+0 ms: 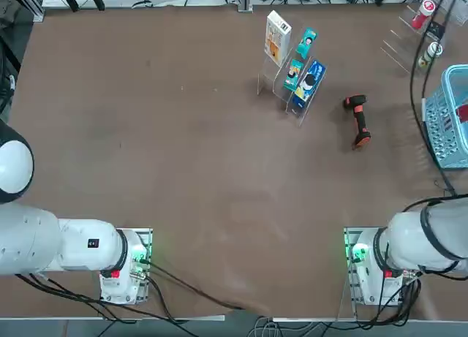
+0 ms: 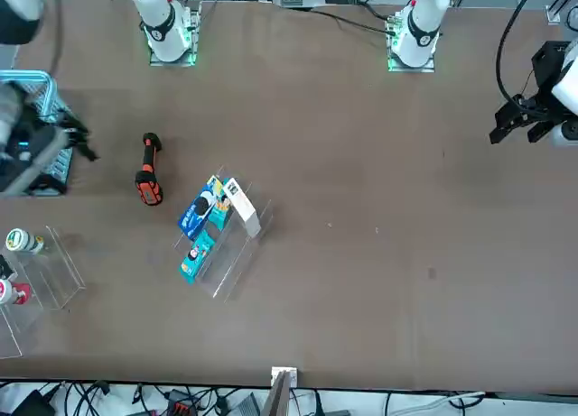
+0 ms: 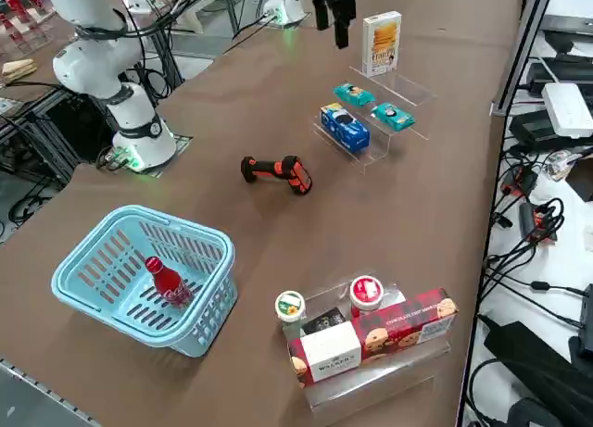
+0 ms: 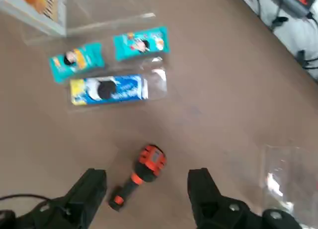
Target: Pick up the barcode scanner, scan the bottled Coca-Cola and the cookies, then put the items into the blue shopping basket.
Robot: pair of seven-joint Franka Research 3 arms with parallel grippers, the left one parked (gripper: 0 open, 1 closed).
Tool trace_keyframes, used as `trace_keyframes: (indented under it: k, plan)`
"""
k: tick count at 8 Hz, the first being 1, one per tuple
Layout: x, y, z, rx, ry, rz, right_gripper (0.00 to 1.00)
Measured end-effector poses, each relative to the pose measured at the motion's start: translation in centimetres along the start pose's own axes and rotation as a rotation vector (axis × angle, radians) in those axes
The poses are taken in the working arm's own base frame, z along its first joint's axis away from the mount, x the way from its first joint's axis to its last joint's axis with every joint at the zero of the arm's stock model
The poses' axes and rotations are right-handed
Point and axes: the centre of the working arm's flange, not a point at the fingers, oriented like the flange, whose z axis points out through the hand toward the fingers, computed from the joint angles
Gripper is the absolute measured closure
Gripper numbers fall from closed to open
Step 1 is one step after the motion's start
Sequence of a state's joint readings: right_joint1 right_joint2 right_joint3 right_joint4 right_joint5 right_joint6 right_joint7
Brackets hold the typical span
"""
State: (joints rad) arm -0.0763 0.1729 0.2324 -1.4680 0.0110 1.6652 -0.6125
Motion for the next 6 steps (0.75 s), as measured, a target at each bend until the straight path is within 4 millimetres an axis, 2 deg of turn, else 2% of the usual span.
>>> trace_keyframes:
  k: [3,5,6]
  plan:
    - [7.6,-9.5,1.6,0.009,0.023,0.110,0.00]
    - [13.1,-16.2,3.0,0.018,0.055,0.121,0.00]
    - [15.5,-18.6,3.8,0.010,0.073,0.114,0.00]
